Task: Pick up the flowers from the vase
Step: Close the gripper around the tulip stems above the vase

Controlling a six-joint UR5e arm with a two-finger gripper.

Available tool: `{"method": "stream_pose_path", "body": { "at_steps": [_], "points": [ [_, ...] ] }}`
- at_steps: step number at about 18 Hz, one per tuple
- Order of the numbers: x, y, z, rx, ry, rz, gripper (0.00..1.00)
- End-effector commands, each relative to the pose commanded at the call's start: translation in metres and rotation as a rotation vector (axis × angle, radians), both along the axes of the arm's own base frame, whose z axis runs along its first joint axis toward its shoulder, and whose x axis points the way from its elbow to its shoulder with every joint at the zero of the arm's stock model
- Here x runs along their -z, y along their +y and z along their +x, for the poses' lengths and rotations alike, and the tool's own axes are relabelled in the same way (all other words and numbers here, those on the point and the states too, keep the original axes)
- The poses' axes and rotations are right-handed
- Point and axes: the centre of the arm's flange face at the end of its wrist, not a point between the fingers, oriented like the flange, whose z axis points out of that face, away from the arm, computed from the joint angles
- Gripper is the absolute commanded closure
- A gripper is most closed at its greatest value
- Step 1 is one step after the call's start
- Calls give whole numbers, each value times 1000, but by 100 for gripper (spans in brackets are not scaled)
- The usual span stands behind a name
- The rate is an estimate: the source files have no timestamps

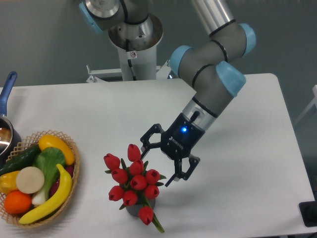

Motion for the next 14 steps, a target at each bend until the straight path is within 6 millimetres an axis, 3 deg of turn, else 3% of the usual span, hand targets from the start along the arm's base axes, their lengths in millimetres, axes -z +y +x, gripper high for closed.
{"method": "stream_pose_path", "body": {
  "at_steps": [8,14],
  "points": [
    [-5,29,8,-2,-46,-16,3],
    [-5,25,12,-10,-58,-24,60]
  ]
}}
